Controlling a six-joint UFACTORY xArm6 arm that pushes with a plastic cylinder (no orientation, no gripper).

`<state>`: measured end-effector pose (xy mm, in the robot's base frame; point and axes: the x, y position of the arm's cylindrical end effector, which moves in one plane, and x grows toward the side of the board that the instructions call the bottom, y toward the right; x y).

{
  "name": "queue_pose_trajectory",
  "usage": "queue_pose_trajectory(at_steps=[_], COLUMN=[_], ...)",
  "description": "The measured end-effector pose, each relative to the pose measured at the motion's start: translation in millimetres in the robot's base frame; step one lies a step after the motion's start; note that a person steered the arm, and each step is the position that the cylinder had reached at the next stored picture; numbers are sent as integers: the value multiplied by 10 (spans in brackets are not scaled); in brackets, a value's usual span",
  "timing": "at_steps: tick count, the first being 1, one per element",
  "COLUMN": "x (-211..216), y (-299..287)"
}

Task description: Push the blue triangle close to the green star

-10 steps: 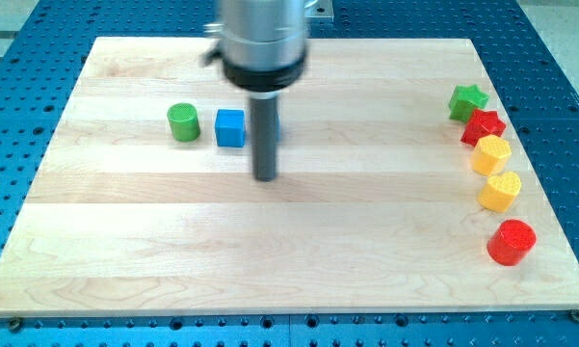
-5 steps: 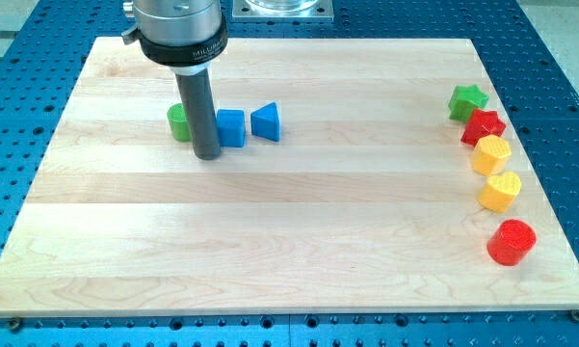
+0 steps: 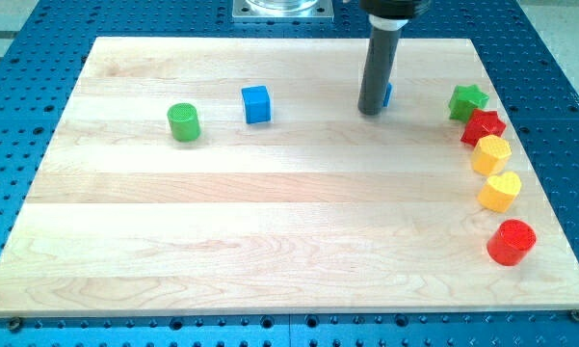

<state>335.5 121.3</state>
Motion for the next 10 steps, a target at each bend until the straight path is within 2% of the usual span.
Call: queue_pose_trajectory(at_steps=[1, 3, 4, 8, 10], x=[-193, -381, -635, -544, -338], y=[-206, 493, 405, 882, 888])
